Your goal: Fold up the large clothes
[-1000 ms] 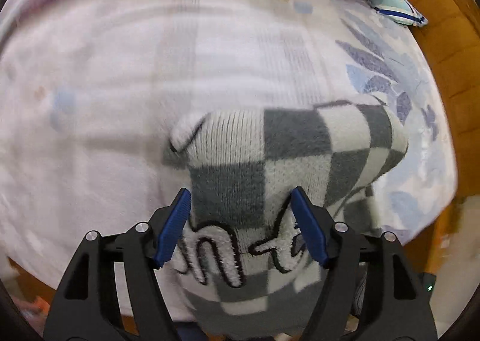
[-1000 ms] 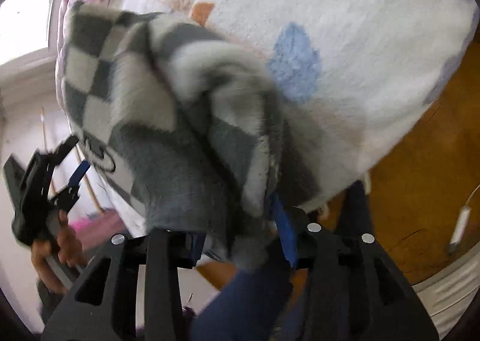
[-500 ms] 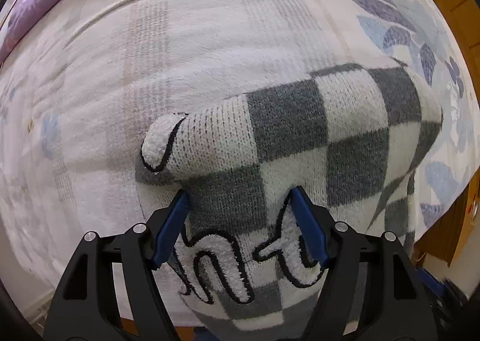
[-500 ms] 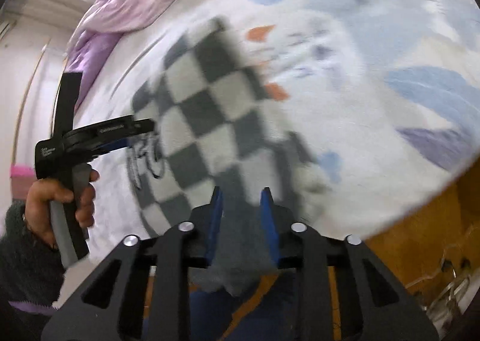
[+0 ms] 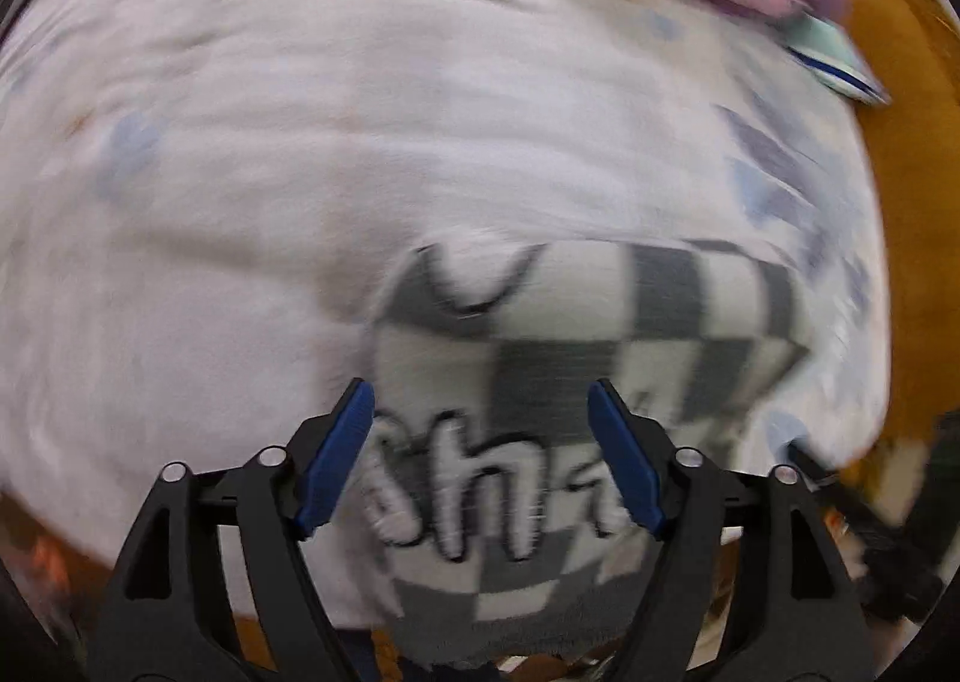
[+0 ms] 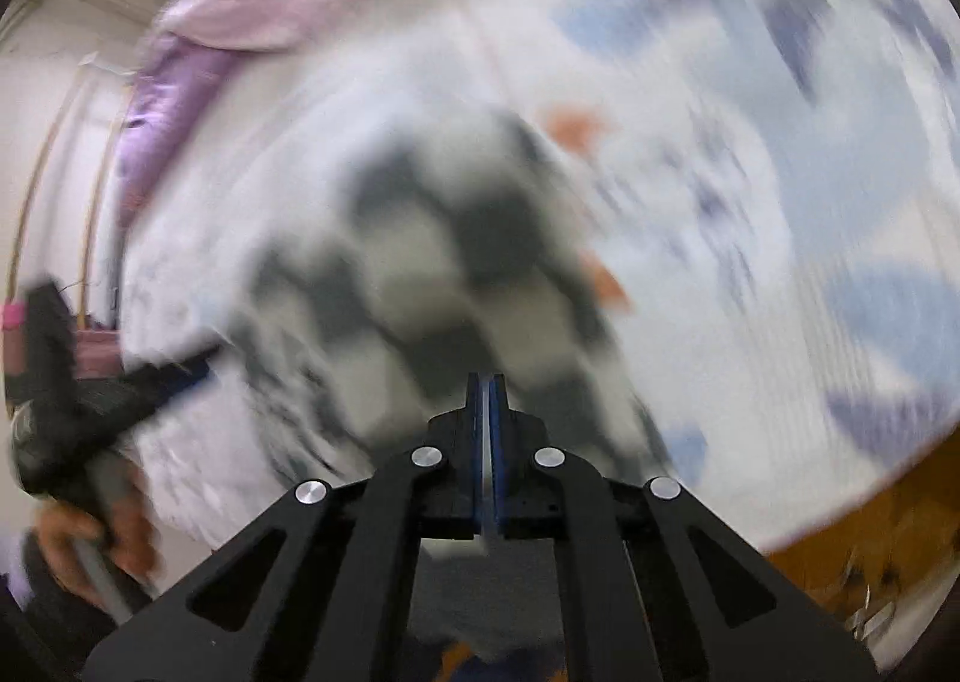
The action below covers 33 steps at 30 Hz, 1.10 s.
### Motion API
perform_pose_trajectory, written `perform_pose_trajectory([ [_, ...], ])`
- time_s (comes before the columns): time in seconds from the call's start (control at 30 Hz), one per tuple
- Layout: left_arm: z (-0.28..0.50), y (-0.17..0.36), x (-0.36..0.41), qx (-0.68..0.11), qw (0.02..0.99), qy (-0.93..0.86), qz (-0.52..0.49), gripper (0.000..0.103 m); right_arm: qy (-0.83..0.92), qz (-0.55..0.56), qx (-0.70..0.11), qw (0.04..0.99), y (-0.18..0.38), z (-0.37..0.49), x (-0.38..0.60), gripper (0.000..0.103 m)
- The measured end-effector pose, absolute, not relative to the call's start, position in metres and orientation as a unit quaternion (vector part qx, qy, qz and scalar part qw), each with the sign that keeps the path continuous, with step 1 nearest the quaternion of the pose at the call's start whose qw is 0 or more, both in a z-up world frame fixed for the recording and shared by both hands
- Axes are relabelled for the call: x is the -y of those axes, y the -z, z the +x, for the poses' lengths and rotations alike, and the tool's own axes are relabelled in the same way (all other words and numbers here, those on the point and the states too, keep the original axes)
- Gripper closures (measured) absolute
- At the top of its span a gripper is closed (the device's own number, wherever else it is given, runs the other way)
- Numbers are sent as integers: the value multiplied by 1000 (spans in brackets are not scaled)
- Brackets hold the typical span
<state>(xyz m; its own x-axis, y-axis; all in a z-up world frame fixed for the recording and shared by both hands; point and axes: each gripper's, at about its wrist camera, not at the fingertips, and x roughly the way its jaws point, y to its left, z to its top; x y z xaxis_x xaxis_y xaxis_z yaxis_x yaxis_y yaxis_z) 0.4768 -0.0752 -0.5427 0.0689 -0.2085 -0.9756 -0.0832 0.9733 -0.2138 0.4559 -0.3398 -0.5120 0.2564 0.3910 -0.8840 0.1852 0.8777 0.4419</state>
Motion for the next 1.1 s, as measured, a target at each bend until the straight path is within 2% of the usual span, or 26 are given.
perform_pose_trajectory([
  [0.1, 479, 561, 79, -704, 702, 43, -98, 23, -84, 165, -603, 776, 519, 501, 309, 100],
  [0.2, 488, 576, 85, -702, 707, 47, -72, 13, -57, 109, -627, 769, 555, 524, 302, 103],
  [0.33, 503, 606, 80, -729, 671, 64, -119, 9, -36, 151, -657, 738, 610, 528, 332, 103],
  [0.5, 514, 623, 92, -741, 658, 74, -114, 7, -24, 164, -667, 726, 629, 534, 347, 103],
  [0.67, 514, 629, 92, -737, 661, 77, -117, 4, -20, 153, -672, 724, 631, 539, 344, 103],
  [0.77, 511, 625, 83, -738, 654, 99, -135, 4, -12, 172, -665, 727, 613, 534, 343, 103],
  [0.83, 504, 619, 68, -741, 641, 116, -165, 4, -24, 207, -644, 736, 583, 514, 346, 101],
  [0.87, 498, 616, 60, -741, 634, 130, -178, 4, -39, 220, -639, 736, 573, 501, 345, 97],
  [0.93, 482, 610, 44, -740, 622, 163, -196, 4, -56, 227, -641, 731, 563, 476, 339, 97],
  [1.1, 426, 609, 17, -736, 620, 171, -210, 4, -68, 220, -674, 702, 579, 399, 321, 97],
])
